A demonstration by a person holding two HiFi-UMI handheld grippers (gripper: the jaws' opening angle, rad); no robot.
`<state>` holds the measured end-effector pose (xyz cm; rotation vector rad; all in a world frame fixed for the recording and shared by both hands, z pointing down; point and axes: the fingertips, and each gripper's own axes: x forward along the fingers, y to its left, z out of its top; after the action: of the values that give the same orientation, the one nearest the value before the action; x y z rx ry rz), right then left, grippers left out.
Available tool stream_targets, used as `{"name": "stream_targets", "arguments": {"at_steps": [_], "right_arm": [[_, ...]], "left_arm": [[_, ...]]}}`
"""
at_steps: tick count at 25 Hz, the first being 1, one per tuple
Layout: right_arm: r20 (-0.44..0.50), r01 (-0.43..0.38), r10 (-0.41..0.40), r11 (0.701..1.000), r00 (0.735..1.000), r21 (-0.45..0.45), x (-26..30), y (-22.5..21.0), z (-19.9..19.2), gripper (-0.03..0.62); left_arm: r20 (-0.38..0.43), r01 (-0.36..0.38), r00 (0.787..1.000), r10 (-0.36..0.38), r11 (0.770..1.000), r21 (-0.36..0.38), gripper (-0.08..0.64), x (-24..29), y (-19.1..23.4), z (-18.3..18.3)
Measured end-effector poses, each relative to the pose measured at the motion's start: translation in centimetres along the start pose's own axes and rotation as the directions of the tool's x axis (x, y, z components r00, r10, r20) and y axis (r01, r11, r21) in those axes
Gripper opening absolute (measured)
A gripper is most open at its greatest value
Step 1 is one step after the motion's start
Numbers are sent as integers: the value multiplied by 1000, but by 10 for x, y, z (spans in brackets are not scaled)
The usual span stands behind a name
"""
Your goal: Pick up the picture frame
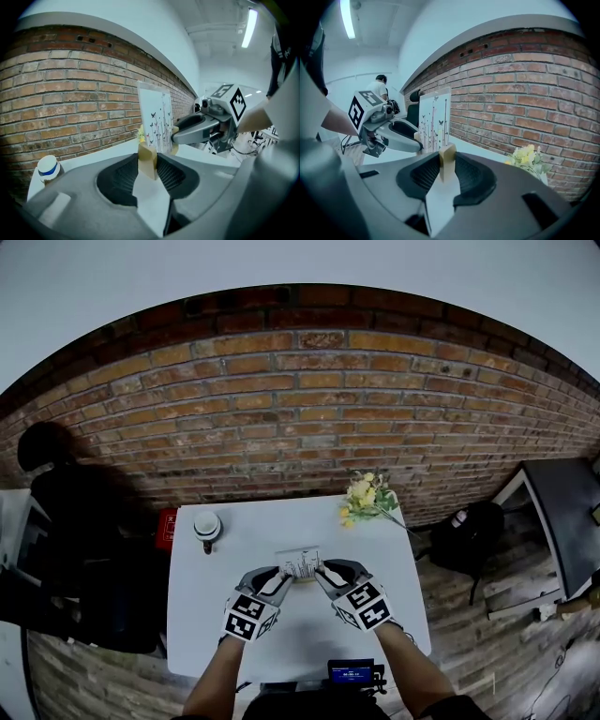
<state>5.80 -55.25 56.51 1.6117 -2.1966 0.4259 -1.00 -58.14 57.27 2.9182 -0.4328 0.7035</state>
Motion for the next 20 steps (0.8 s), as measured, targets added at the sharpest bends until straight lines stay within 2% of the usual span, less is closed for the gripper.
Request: {"name": "stream_targets", "arguments": {"at_steps": [7, 14, 20], "right_arm": [[13, -27, 27, 1000, 1000, -2, -17, 8, -4, 109], [11, -71, 71, 997, 997, -19, -49, 23, -19, 107], [2, -74, 74, 997, 997, -11, -78, 39, -40, 107]], "left_arm": [[-1, -31, 1000, 31, 1000, -3, 130, -12, -18, 0], [-7, -81, 997, 81, 996, -32, 130, -27, -57, -7], [-6, -78, 997, 78, 996, -47, 130, -39, -92, -20]]}}
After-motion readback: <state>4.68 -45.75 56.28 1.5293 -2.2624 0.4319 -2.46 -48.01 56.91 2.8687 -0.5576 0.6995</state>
